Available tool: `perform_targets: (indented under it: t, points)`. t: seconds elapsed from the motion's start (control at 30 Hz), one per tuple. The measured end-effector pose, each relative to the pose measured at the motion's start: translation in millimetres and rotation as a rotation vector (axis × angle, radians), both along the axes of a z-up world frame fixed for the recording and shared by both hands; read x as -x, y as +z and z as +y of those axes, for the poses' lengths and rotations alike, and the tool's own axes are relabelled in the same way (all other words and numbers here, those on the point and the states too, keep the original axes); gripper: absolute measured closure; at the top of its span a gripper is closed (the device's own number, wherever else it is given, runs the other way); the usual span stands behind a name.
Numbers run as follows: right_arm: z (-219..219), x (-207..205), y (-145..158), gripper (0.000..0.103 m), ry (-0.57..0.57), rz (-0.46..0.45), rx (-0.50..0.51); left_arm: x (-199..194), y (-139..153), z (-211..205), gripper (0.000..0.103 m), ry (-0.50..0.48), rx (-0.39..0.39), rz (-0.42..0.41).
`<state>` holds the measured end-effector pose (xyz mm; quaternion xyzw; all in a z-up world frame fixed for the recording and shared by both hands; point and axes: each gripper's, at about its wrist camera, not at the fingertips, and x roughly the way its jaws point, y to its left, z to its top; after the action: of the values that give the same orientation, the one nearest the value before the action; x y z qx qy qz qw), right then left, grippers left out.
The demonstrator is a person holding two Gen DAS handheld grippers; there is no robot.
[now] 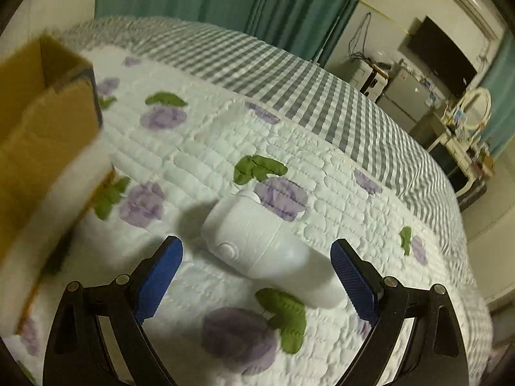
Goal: Organize rigid objects
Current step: 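Return the right tool and grasp the white cylindrical bottle, then carry the white bottle into the box and open the right tool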
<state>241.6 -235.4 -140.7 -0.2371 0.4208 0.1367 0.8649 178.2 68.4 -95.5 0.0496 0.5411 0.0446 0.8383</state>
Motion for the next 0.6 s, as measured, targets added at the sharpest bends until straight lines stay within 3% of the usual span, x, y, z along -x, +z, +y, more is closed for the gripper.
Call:
perform_targets:
  t: [0.17, 0.23, 0.3, 0.43, 0.6]
  points:
    - [5, -7, -16, 0.013, 0.02, -0.01, 0.074, -2, -1, 0, 0.094, 0.001, -0.009, 0.004]
    - [4, -9, -17, 0.027, 0.009, -0.015, 0.083, -2, -1, 0, 0.094, 0.0, -0.01, 0.004]
    - [3, -11, -16, 0.033, -0.001, -0.015, 0.084, -2, -1, 0, 0.094, 0.0, -0.01, 0.003]
    - [7, 2, -5, 0.047, -0.009, -0.072, 0.108, -2, -1, 0, 0.094, 0.001, -0.006, 0.004]
    - [-4, 24, 22, 0.05, -0.048, -0.088, 0.041, -1, -2, 0, 0.095, 0.0, -0.002, 0.001]
